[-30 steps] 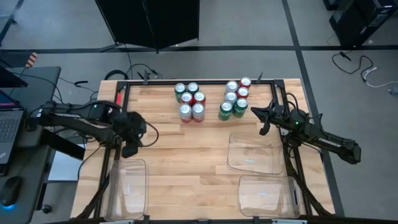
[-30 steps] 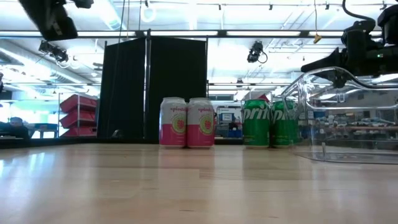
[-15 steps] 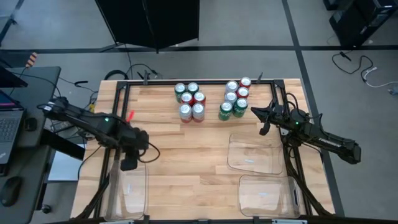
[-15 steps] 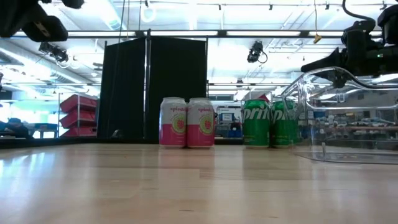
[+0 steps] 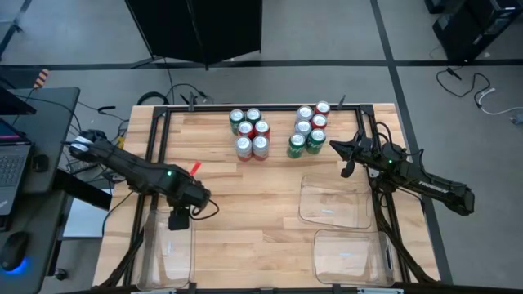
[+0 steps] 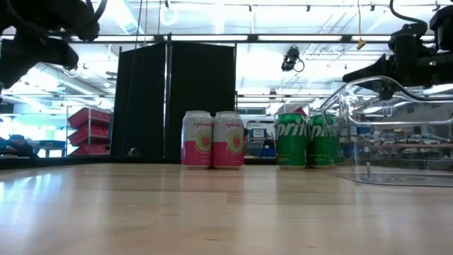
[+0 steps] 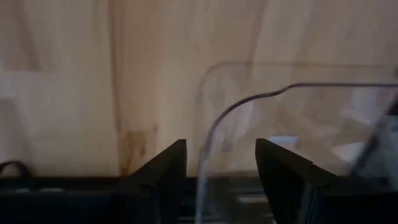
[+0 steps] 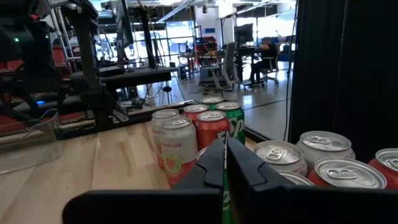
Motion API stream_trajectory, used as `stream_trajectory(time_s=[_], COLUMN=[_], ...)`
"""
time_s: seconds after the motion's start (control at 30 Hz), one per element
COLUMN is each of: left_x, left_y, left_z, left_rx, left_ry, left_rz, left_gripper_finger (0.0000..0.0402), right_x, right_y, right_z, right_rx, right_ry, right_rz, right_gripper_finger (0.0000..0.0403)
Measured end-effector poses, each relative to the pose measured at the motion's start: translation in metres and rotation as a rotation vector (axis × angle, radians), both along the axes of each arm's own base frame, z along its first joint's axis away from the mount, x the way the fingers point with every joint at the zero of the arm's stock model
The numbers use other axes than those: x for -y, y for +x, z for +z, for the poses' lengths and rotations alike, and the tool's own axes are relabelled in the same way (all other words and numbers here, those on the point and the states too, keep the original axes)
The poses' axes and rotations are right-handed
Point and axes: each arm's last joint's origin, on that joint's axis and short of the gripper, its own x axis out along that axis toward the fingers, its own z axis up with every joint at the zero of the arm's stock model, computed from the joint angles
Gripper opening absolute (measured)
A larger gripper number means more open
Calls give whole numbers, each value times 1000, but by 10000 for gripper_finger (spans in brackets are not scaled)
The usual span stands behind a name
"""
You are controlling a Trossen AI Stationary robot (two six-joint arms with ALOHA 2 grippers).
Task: Sort soda cans
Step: Move the bottom left transparent bin to the center of the table
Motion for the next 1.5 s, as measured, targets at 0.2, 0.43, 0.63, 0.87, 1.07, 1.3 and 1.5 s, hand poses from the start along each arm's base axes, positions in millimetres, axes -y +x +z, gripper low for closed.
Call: stream_trajectory(time_s=[0.2,0.43,0.63,0.87,1.07,1.3,1.5], left_x=[-1,1,2,3,5,1,1], left_y=[2,6,8,7,6,2,2], left_z=[-3,-3,-2,-2,-2,-2,-2], left_rx=[46,81,100,83,48,20,31], left_ry=[56,27,-3,-41,-117,-27,-2], left_rz=[-34,-50,-50,-50,-23,6,7], left_gripper_finger=[183,96,40,40,81,150,187], right_x=[0,0,0,0,0,0,0], right_y=[0,0,0,0,0,0,0], right_z=[0,0,0,0,0,0,0], right_rx=[0,0,0,0,0,0,0], right_ry=[0,0,0,0,0,0,0], right_rz=[0,0,0,0,0,0,0], right_gripper_finger=[9,5,8,6,7,7,6])
